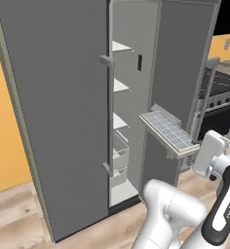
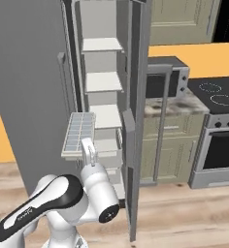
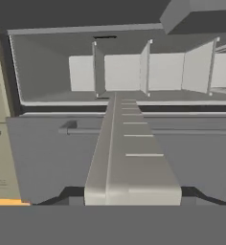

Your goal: The ice cube tray has been filled with water. Take the tray and place it in the freezer to make ice. Close the freezer door after placing the tray.

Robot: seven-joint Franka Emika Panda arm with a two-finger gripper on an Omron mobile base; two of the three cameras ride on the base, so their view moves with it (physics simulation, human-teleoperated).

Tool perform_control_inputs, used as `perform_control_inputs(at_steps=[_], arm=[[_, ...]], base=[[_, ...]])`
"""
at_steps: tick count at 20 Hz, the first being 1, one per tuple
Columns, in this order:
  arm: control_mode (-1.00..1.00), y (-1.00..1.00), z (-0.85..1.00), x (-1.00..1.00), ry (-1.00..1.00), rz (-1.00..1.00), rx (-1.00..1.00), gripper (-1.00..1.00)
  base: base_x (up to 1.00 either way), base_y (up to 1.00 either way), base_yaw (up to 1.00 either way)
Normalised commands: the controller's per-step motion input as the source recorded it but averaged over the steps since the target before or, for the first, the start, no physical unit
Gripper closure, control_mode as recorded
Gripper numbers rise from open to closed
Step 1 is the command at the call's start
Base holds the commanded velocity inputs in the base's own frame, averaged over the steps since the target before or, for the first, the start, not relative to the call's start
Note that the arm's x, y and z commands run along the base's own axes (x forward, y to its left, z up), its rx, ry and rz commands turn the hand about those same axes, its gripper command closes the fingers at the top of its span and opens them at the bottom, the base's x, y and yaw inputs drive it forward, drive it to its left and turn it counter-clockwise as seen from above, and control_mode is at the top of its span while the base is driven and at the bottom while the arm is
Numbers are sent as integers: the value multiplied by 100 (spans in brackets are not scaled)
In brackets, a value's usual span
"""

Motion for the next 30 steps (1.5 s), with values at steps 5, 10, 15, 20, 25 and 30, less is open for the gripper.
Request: perform_control_inputs(at_steps=[5, 10, 15, 20, 25, 30], arm=[[100, 0, 0, 0, 0, 0, 0, 100], [100, 0, 0, 0, 0, 0, 0, 100], [100, 0, 0, 0, 0, 0, 0, 100], [100, 0, 0, 0, 0, 0, 0, 100], [100, 0, 0, 0, 0, 0, 0, 100], [100, 0, 0, 0, 0, 0, 0, 100]], base=[[46, 12, -9], [38, 0, -12], [37, 0, -9], [47, 0, -5], [58, 0, -4], [47, 0, -5]])
